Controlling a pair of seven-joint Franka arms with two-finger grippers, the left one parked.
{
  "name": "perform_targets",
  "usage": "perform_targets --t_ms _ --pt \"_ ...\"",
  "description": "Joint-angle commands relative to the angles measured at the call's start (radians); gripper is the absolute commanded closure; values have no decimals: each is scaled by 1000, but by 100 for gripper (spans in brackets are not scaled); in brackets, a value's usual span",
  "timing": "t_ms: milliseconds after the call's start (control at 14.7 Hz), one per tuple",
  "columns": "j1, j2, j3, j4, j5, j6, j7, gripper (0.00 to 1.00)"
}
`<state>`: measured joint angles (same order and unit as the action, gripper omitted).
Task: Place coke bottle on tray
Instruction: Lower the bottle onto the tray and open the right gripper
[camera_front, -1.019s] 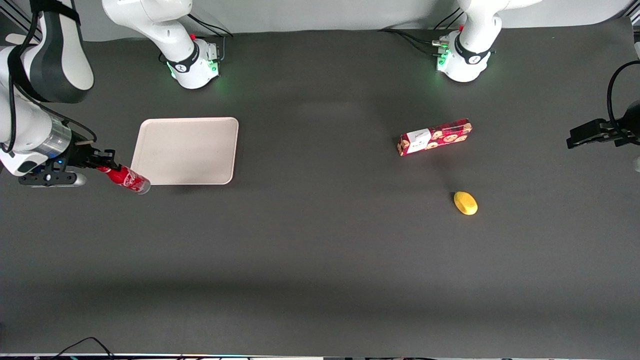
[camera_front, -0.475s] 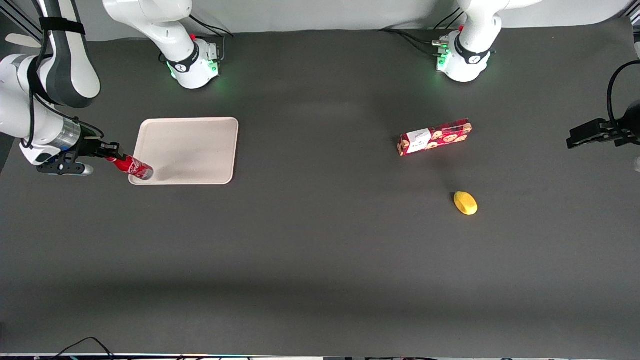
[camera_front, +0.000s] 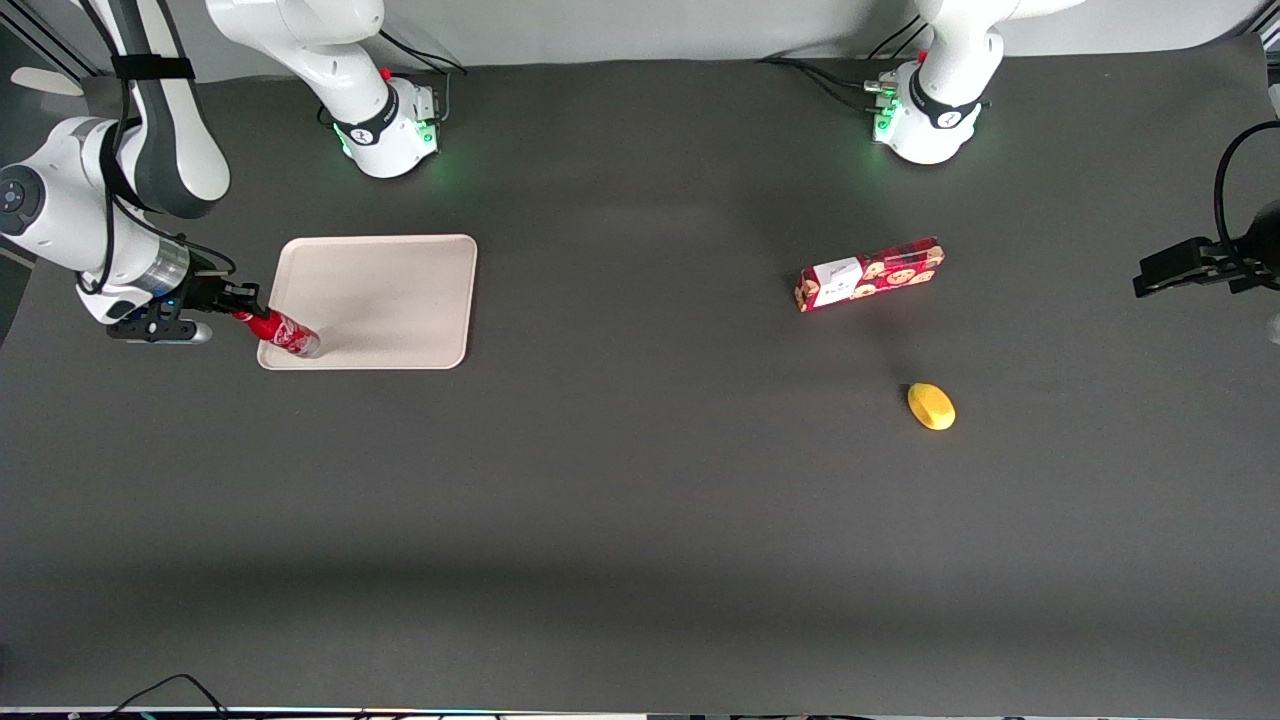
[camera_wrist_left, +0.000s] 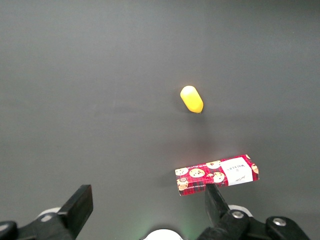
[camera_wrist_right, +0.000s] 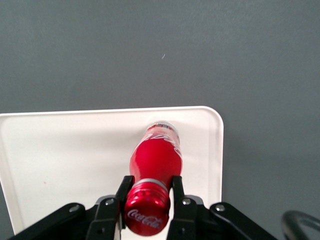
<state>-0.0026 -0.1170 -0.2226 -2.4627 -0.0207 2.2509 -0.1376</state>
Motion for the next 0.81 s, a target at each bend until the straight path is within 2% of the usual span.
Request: perform_targets --t_ms 0,204,611,679,747 --pt "-29 -38 0 -38 -53 13 -42 100" --pt "-39 -39 -1 -42 -79 12 -43 100" --pt "-54 -10 -3 -36 -76 10 -37 99" --pt "-56 -4 -3 -36 -73 15 -34 37" --pt "-56 -4 -4 -35 -71 15 -34 31"
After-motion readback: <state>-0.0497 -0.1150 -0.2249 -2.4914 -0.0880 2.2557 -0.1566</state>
